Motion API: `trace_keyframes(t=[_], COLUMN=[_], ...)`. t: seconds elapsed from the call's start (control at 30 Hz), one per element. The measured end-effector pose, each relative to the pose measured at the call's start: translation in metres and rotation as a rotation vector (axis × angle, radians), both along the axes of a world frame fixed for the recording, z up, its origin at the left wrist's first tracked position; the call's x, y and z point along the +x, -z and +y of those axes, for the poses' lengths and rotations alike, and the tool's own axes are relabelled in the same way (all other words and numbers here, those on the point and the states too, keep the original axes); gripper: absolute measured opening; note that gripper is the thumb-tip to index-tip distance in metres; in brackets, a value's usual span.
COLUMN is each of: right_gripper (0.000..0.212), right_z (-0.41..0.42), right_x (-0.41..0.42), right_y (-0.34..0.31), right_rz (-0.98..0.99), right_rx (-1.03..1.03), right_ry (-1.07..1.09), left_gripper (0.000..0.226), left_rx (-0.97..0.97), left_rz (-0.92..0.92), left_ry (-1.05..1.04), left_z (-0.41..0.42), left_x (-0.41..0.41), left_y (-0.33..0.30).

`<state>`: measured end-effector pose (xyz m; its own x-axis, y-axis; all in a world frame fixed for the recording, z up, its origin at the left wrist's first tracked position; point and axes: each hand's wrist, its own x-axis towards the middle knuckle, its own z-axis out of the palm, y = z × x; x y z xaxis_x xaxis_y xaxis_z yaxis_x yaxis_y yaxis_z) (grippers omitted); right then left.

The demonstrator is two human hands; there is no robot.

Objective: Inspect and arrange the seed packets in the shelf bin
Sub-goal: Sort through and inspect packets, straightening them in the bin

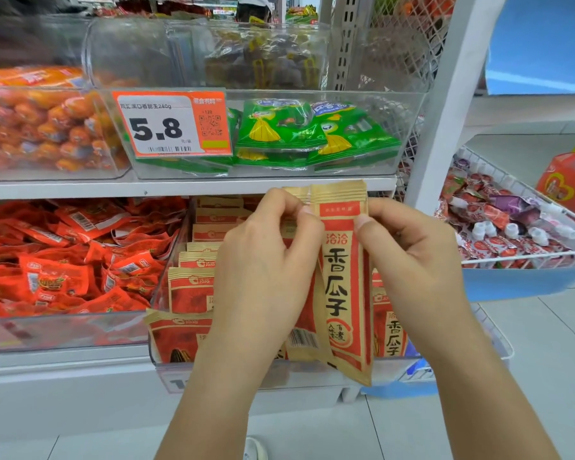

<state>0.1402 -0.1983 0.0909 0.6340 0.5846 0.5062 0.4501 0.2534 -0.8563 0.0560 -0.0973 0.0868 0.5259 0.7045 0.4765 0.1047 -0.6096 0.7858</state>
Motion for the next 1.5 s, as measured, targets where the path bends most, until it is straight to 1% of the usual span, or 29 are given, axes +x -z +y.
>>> trace_keyframes(t=[0.13, 0.23, 0.3, 0.4, 0.53, 0.67, 0.73, 0.83, 0.9, 0.97, 1.07, 1.13, 1.2, 1.3, 1.37, 1.43, 1.5], right_gripper=[0.024, 0.020, 0.014, 0.015, 0.004, 0.020, 0.030, 0.047, 0.048, 0.044, 0.040, 0.038, 0.038, 0.030, 0.016, 0.016, 0.019], right_z=[0.003, 0.003, 0.003, 0.003, 0.001, 0.002, 0.002, 0.000, -0.006, -0.012, -0.019, -0.019, -0.017, -0.014, -0.010, -0.009, -0.008], right_x=[-0.002, -0.001, 0.002, 0.007, 0.008, 0.010, 0.012, 0.017, 0.022, 0.030, 0.037, 0.037, 0.034, 0.025, 0.020, 0.018, 0.017], right_y=[0.000, 0.003, 0.003, 0.000, -0.002, 0.000, 0.001, -0.001, -0.004, -0.005, -0.003, -0.003, -0.005, -0.008, -0.006, -0.003, -0.003], right_rz=[-0.002, 0.040, 0.083, 0.169, 0.303, 0.355, 0.387, 0.438, 0.495, 0.580, 0.670, 0.686, 0.685, 0.579, 0.495, 0.469, 0.482], right_rx=[-0.017, -0.008, -0.022, -0.032, 0.010, 0.060, 0.097, 0.192, 0.296, 0.392, 0.438, 0.393, 0.294, 0.031, -0.129, -0.179, -0.128], right_ry=[0.032, 0.104, 0.129, 0.118, 0.132, 0.181, 0.209, 0.301, 0.377, 0.430, 0.444, 0.409, 0.323, 0.098, -0.044, -0.099, -0.097], left_gripper=[0.020, 0.019, 0.019, 0.020, 0.021, 0.019, 0.016, 0.015, 0.016, 0.017, 0.023, 0.023, 0.021, 0.020, 0.021, 0.021, 0.017], left_rx=[-0.116, -0.184, -0.169, -0.124, -0.085, -0.082, -0.120, -0.166, -0.217, -0.348, -0.511, -0.573, -0.614, -0.683, -0.745, -0.750, -0.681], left_rz=[-0.073, -0.070, -0.050, 0.008, 0.022, -0.005, -0.021, 0.040, 0.074, 0.024, 0.027, 0.020, -0.041, -0.189, -0.292, -0.332, -0.315], left_ry=[0.025, 0.054, 0.088, 0.149, 0.201, 0.246, 0.302, 0.395, 0.460, 0.538, 0.651, 0.661, 0.611, 0.513, 0.473, 0.444, 0.401], left_z=[0.000, -0.001, -0.002, -0.008, -0.014, -0.017, -0.018, -0.015, -0.011, -0.005, 0.002, 0.005, 0.006, 0.006, 0.006, 0.007, 0.007], left_x=[0.002, 0.002, 0.003, 0.004, 0.006, 0.007, 0.008, 0.008, 0.007, 0.006, 0.004, 0.003, 0.004, 0.008, 0.010, 0.011, 0.011], left_y=[0.000, 0.001, 0.001, 0.001, 0.001, -0.001, -0.001, 0.006, 0.009, 0.012, 0.013, 0.013, 0.015, 0.017, 0.016, 0.017, 0.018])
